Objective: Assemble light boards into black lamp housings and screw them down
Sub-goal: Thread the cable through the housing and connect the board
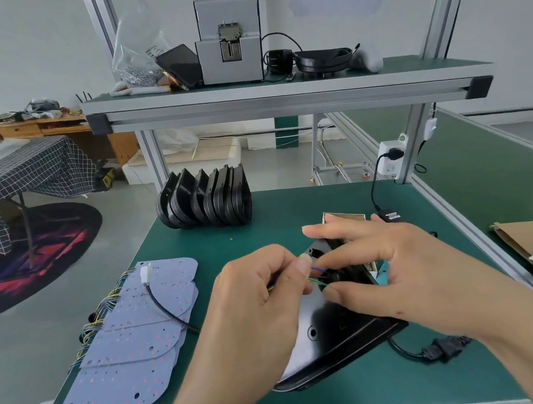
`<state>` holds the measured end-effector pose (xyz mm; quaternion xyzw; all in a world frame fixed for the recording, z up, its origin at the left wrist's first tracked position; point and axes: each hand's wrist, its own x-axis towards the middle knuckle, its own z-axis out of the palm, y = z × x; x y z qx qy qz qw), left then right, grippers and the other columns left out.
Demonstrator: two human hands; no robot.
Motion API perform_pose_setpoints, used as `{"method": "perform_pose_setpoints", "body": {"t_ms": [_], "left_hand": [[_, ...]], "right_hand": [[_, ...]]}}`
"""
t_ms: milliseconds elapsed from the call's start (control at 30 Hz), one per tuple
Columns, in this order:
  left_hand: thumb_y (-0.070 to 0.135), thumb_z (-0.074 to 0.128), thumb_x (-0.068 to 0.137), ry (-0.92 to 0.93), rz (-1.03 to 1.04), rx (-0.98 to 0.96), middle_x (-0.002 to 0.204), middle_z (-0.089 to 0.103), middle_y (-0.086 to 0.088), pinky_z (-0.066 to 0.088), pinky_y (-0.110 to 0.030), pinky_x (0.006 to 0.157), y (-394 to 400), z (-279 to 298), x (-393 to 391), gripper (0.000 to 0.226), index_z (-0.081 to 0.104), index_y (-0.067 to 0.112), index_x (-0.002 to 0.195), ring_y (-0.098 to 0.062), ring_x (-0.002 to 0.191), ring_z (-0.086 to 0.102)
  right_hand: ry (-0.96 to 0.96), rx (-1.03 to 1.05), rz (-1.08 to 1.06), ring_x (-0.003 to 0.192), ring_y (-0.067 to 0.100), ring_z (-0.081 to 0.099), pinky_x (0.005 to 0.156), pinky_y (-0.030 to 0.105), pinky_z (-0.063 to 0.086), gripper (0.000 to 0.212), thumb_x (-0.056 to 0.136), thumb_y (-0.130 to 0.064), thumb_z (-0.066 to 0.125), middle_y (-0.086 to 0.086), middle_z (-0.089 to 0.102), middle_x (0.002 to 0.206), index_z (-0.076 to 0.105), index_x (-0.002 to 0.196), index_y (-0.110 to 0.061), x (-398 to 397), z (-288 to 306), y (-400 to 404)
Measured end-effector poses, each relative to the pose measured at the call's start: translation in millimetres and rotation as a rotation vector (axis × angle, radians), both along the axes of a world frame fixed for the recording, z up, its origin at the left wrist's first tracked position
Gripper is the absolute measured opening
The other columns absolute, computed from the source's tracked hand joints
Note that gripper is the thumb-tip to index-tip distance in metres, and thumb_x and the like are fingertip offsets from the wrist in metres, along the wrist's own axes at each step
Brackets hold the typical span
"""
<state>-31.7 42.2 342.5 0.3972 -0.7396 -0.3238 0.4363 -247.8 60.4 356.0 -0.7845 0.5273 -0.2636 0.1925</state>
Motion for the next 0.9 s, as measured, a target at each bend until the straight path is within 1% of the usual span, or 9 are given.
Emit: {"method": "perform_pose_setpoints", "body": {"t_ms": [133,300,467,633,700,733,800,867,900], "left_hand": [[0.051,0.056,0.099,0.018,0.007,-0.046,0.048,0.041,0.015,0.027,-0.017,0.047,3.9,3.0,-0.8,0.041,0.063,0.022,0.070,-0.006,0.047,0.032],[0.049,0.053,0.095,0.025,0.054,-0.092,0.048,0.039,0.013,0.024,-0.018,0.045,6.0,2.8,-0.2,0.032,0.063,0.026,0.076,-0.007,0.046,0.031],[0.048,0.053,0.095,0.087,0.079,-0.089,0.049,0.041,0.013,0.032,-0.036,0.041,8.5,-1.2,-3.0,0.028,0.063,0.028,0.078,-0.005,0.045,0.031],[0.045,0.054,0.097,0.126,0.071,-0.110,0.051,0.041,0.014,0.034,-0.032,0.038,5.8,-5.4,-5.2,0.029,0.063,0.027,0.077,-0.004,0.047,0.032],[0.045,0.053,0.098,0.134,0.052,-0.071,0.052,0.039,0.015,0.030,-0.024,0.044,2.0,-8.7,-8.4,0.031,0.062,0.024,0.076,-0.003,0.049,0.031],[0.045,0.053,0.097,0.151,0.040,-0.035,0.053,0.038,0.015,0.029,-0.023,0.049,0.0,-10.1,-10.3,0.033,0.059,0.021,0.075,-0.005,0.052,0.031],[0.043,0.051,0.098,0.256,0.013,0.063,0.056,0.038,0.012,0.031,-0.028,0.054,-2.6,-12.3,-13.1,0.040,0.051,0.013,0.072,-0.013,0.055,0.036],[0.041,0.050,0.099,0.379,-0.008,0.150,0.057,0.042,0.009,0.040,-0.031,0.058,-5.4,-12.8,-15.8,0.042,0.045,0.012,0.070,-0.018,0.054,0.048],[0.039,0.049,0.099,0.435,-0.023,0.188,0.058,0.045,0.008,0.045,-0.031,0.060,-6.2,-13.0,-17.7,0.041,0.046,0.013,0.069,-0.019,0.055,0.054]], "right_hand": [[-0.030,-0.031,-0.001,0.145,-0.021,0.022,0.120,0.034,0.024,0.033,0.080,-0.066,0.064,-0.049,0.041,0.146,0.066,0.112,-0.070,-0.9,2.4,2.0],[-0.036,-0.082,-0.017,0.139,-0.020,0.034,0.114,0.026,0.029,0.033,0.079,-0.067,0.063,-0.048,0.044,0.143,0.067,0.111,-0.069,2.9,6.1,3.5],[-0.042,-0.102,-0.031,0.138,-0.014,0.040,0.114,0.031,0.032,0.032,0.079,-0.068,0.062,-0.046,0.045,0.143,0.068,0.110,-0.068,5.5,6.9,3.4],[-0.083,-0.047,-0.026,0.139,-0.011,0.041,0.114,0.031,0.033,0.025,0.083,-0.064,0.069,-0.042,0.048,0.143,0.072,0.108,-0.063,1.7,2.8,1.3],[-0.194,0.050,-0.006,0.138,-0.008,0.046,0.116,0.031,0.038,0.017,0.090,-0.052,0.075,-0.034,0.054,0.141,0.078,0.107,-0.050,0.0,-1.3,0.7],[-0.290,0.102,0.015,0.137,-0.006,0.049,0.114,0.030,0.042,0.017,0.094,-0.045,0.073,-0.029,0.058,0.140,0.081,0.109,-0.042,0.3,-3.2,0.0],[-0.484,0.118,0.071,0.140,0.004,0.050,0.111,0.027,0.046,0.033,0.098,-0.041,0.064,-0.015,0.060,0.145,0.078,0.123,-0.025,0.8,-12.3,1.4],[-0.698,0.070,0.109,0.141,0.015,0.052,0.113,0.032,0.046,0.059,0.098,-0.046,0.059,-0.002,0.062,0.147,0.057,0.147,-0.012,6.1,-27.2,2.4],[-0.818,0.090,0.115,0.138,0.017,0.056,0.113,0.034,0.047,0.066,0.099,-0.046,0.059,-0.003,0.065,0.143,0.044,0.155,-0.014,9.0,-37.6,7.6]]}}
